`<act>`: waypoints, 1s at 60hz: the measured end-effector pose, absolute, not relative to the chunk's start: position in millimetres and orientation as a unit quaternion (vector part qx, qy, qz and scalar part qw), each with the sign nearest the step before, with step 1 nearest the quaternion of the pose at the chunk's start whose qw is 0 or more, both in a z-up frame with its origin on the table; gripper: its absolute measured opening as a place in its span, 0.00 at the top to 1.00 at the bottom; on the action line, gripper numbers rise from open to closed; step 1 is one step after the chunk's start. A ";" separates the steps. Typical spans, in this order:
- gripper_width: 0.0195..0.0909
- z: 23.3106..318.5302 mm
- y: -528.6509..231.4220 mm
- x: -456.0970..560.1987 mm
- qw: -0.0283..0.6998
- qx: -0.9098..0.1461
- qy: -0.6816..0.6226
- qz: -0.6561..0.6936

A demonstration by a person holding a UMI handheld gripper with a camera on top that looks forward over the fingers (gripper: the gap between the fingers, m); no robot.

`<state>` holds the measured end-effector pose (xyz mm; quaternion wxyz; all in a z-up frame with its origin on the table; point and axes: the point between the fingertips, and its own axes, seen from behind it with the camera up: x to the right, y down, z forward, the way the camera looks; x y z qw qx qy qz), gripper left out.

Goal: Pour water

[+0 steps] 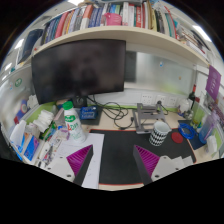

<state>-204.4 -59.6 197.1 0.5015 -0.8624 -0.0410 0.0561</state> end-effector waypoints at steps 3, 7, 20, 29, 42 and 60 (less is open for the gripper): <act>0.11 186.4 -52.4 -235.7 0.502 -0.861 -0.051 0.066; 0.10 177.1 -42.0 -272.1 0.505 -0.857 -0.059 0.081; 0.10 155.8 0.7 -349.7 0.513 -0.851 -0.061 0.098; 0.10 159.3 36.1 -376.5 0.541 -0.834 -0.039 0.100; 0.11 149.1 84.1 -394.5 0.562 -0.821 -0.030 0.094; 0.55 148.4 115.2 -406.9 0.622 -0.777 -0.053 0.077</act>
